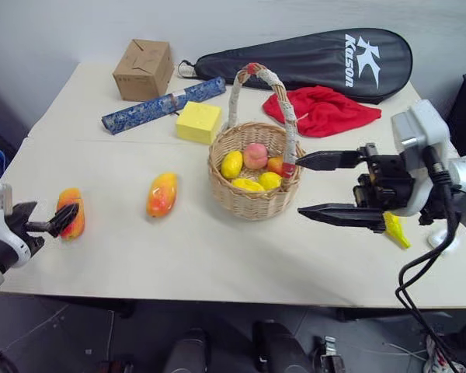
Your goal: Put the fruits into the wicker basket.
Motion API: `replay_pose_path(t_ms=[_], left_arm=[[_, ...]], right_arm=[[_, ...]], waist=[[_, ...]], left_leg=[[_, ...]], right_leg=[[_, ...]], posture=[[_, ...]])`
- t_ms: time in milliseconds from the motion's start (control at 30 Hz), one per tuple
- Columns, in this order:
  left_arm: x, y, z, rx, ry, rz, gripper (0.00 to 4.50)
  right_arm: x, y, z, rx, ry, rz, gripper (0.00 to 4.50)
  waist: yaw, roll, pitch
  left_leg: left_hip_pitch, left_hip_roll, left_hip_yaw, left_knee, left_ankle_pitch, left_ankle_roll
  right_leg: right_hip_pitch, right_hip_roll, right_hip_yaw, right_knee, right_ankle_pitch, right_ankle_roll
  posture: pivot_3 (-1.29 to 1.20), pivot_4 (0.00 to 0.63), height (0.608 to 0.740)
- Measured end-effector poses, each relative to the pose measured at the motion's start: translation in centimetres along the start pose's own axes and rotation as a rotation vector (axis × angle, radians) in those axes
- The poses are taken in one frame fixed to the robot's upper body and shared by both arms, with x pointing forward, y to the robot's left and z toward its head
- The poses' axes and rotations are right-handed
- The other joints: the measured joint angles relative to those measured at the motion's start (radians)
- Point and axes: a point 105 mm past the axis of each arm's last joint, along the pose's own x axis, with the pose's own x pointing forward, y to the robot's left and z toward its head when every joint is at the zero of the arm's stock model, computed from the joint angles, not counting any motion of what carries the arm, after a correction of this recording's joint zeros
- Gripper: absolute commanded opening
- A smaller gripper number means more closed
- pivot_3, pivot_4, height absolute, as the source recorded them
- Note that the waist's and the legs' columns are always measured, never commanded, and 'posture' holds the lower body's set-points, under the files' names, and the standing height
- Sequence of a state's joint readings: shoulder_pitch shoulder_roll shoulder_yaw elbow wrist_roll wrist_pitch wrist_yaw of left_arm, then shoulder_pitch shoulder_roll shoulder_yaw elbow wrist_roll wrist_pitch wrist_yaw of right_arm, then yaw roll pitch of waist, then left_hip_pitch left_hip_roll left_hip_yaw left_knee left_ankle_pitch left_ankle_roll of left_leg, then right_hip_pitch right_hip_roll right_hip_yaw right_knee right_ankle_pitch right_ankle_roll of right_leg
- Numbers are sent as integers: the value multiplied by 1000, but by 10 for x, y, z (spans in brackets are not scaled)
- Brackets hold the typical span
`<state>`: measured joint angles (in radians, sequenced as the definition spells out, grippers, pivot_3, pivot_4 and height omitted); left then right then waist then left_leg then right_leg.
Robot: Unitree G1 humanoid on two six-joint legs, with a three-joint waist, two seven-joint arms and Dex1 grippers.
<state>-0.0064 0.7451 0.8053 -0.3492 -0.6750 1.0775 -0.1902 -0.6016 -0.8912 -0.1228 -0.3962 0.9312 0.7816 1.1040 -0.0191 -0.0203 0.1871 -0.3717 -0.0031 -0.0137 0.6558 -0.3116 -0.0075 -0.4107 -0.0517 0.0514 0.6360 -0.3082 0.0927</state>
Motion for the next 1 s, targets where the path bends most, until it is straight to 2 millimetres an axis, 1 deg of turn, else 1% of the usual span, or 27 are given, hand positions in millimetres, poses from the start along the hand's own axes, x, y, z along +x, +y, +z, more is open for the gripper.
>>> replay_pose_path(t_ms=[67,133,233,300,467,533,567,667,733,800,833,900,967,1000], left_arm=[[6,12,0,-45,8,43,4500],[13,19,4,-100,7,52,4500],[27,16,7,-140,10,8,4500],[36,12,5,-132,37,-24,4500],[54,1,-15,-124,151,-82,4500],[58,2,-28,-95,235,-66,4500],[61,3,-30,-93,246,-55,4500],[68,6,-27,-78,258,-30,3911],[72,6,-27,-80,260,-24,3328],[74,3,-25,-73,259,-40,2706],[76,-2,-22,-70,255,-61,2367],[77,-10,-15,-66,242,-100,1937],[77,-31,2,-26,207,-174,1892],[77,-48,16,-10,175,-227,1892]], right_arm=[[1,0,-1,-4,5,5,4474],[2,1,-1,-24,12,8,4474],[4,5,1,-42,15,16,4474],[5,4,3,-47,12,11,4474],[5,3,3,-46,6,1,4474],[5,2,4,-47,4,-7,4474],[5,2,4,-47,3,-14,4474],[6,0,4,-48,-11,-32,4500],[5,-2,6,-53,-15,-54,4500],[4,-2,5,-57,-19,-65,4500],[3,-2,4,-57,-22,-69,4500],[0,-2,0,-46,-19,-82,4500],[-5,-3,-3,-43,-14,-107,4500],[-7,-3,-3,-45,-12,-117,4500]], waist=[[0,0,0],[-1,0,0],[-1,0,0],[-2,0,0],[-9,0,0],[-11,0,0],[-10,0,0],[-7,0,0],[-7,0,0],[-6,0,0],[-6,-1,0],[-4,-1,0],[1,-1,0],[6,-1,-1]], left_leg=[[0,0,0,-1,0,0],[-1,-1,-1,-3,0,0],[-3,-1,-2,-5,0,0],[-3,-1,-2,-6,0,-1],[-5,-1,-2,-8,0,-1],[-5,-1,-2,-8,0,-1],[-5,-1,-2,-8,0,-1],[-5,-2,-2,-7,1,-1],[-5,-2,-2,-7,2,-1],[-5,-3,-3,-7,2,-1],[-5,-3,-3,-7,2,-1],[-6,-3,-4,-7,2,-1],[-8,-3,-4,-6,2,-1],[-10,-3,-4,-5,2,-1]], right_leg=[[0,-1,-1,-1,0,0],[-1,-2,-1,-3,0,0],[-1,-3,-3,-5,0,0],[-2,-3,-4,-7,0,0],[-4,-4,-6,-9,0,0],[-4,-4,-6,-8,0,0],[-5,-4,-6,-8,0,0],[-4,-5,-7,-7,0,0],[-4,-6,-7,-5,0,0],[-4,-6,-8,-5,0,0],[-4,-6,-8,-5,0,0],[-4,-6,-9,-6,0,0],[-5,-6,-10,-7,0,0],[-6,-6,-10,-7,0,0]], posture=[[0,150,740],[0,150,740],[0,150,740],[0,150,740],[0,150,740],[0,150,740],[0,150,740],[0,150,740],[0,150,740],[0,150,740],[0,150,740],[0,150,740],[0,150,740],[0,150,740]])
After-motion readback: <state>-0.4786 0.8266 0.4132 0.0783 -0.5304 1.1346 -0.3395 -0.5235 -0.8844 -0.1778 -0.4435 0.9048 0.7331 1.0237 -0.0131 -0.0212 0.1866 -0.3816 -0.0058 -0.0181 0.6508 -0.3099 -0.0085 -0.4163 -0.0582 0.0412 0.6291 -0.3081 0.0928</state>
